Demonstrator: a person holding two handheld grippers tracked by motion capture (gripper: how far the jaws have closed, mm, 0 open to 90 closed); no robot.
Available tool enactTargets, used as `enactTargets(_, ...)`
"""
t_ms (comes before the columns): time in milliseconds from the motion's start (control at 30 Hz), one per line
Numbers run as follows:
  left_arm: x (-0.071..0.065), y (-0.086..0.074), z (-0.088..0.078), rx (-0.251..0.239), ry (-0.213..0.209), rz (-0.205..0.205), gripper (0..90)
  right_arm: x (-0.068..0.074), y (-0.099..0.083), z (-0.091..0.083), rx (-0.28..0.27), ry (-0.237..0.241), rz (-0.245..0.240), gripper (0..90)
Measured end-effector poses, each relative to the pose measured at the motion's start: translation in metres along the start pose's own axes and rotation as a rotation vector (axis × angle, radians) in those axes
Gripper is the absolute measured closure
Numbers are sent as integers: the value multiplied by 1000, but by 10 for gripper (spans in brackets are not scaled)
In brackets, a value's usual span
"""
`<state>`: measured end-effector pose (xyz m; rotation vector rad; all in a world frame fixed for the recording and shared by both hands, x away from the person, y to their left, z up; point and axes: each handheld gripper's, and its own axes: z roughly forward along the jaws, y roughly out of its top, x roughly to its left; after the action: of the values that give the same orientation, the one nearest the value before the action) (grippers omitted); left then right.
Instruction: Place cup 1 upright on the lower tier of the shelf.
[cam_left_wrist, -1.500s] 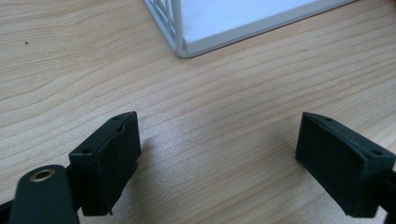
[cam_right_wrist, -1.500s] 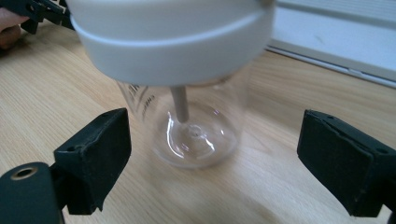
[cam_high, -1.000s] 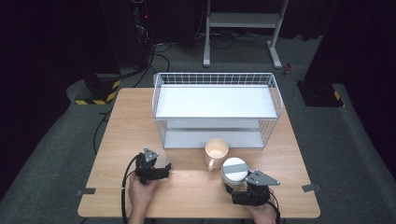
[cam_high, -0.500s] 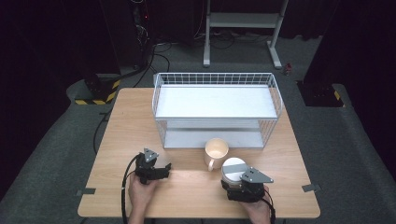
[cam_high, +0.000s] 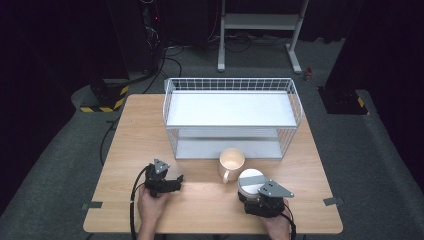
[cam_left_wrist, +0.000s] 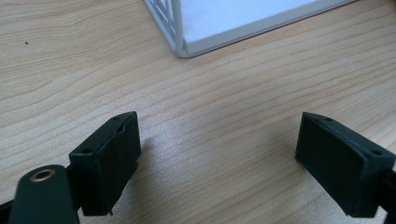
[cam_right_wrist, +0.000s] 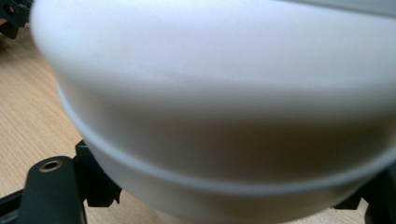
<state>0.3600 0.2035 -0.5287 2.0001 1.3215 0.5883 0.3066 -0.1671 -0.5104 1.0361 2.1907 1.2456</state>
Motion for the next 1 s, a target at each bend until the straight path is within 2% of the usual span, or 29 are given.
enactTargets(200,0,0,0,0,0,0,141,-5,0,-8,-17,-12,3,183)
enactTargets(567,0,0,0,-1,0,0,142,-24,2,-22,-32,-38,40,184)
enactTargets(867,0,0,0,-1,2,-1,143,-46,10,-24,-50,-58,74,184)
enactTargets(900,0,0,0,-1,2,-2,143,-52,12,-21,-47,-64,89,185)
enactTargets(967,0,0,0,-1,2,-1,143,-55,14,-20,-45,-67,96,184)
enactTargets(1000,0,0,0,-1,2,-2,143,-62,17,-16,-40,-82,111,184)
